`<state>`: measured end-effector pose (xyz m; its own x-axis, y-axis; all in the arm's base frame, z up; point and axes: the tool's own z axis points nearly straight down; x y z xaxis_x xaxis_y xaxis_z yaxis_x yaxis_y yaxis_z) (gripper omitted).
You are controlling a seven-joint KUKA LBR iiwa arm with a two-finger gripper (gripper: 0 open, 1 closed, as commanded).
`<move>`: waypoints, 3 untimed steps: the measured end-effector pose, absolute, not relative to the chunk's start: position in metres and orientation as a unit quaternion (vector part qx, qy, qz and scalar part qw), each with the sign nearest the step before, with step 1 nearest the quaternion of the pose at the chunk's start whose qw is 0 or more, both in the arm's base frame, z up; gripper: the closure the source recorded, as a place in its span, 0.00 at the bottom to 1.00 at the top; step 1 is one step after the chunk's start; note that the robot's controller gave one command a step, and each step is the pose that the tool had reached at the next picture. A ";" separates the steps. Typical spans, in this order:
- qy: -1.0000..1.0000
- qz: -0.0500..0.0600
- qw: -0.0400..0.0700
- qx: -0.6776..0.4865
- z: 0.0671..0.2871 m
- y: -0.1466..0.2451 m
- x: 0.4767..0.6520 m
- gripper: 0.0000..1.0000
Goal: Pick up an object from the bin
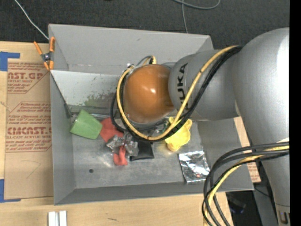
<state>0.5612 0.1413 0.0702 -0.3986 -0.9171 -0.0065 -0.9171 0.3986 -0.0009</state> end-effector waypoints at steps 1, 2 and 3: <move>0.834 0.001 0.003 -0.551 0.070 0.140 0.561 1.00; 0.835 0.003 0.001 -0.550 0.076 0.141 0.559 1.00; 0.835 0.003 0.002 -0.550 0.094 0.142 0.560 1.00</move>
Offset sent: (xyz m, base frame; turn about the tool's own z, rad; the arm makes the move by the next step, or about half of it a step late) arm 0.0000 0.0000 0.0434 0.0000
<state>0.5596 0.1422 0.0941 -0.3943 -0.9190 -0.0057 -0.9190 0.3943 0.0025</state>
